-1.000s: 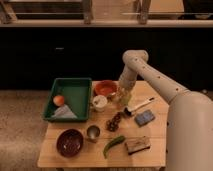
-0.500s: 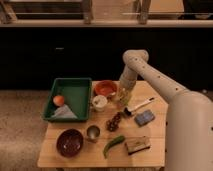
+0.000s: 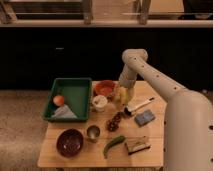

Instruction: Place banana in plastic cup

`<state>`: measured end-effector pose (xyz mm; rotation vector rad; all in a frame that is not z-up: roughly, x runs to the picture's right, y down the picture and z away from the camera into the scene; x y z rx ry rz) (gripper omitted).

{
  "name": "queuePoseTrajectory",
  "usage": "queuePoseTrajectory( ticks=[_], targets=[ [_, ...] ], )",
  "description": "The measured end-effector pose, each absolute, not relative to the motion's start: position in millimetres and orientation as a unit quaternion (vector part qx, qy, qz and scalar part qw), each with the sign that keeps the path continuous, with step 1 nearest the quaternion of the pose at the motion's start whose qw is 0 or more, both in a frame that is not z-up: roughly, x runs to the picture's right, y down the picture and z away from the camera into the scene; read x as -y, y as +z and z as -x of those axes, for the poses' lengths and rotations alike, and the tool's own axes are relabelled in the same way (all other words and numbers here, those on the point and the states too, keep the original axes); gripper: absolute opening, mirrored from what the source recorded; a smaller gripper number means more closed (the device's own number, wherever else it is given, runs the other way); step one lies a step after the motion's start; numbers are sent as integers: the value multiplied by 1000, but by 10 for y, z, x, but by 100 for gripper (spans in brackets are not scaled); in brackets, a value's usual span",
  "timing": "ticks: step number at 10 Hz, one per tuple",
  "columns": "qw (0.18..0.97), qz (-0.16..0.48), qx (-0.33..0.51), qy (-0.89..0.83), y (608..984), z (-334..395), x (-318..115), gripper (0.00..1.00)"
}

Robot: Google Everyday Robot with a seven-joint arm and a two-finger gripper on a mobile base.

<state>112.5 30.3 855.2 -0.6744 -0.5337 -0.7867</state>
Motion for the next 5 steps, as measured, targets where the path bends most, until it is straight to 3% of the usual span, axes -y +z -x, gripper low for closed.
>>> queuePoseTrajectory(
  ticks=[5],
  targets=[
    [864,300,218,-340,8581,-1267,-21,80]
  ],
)
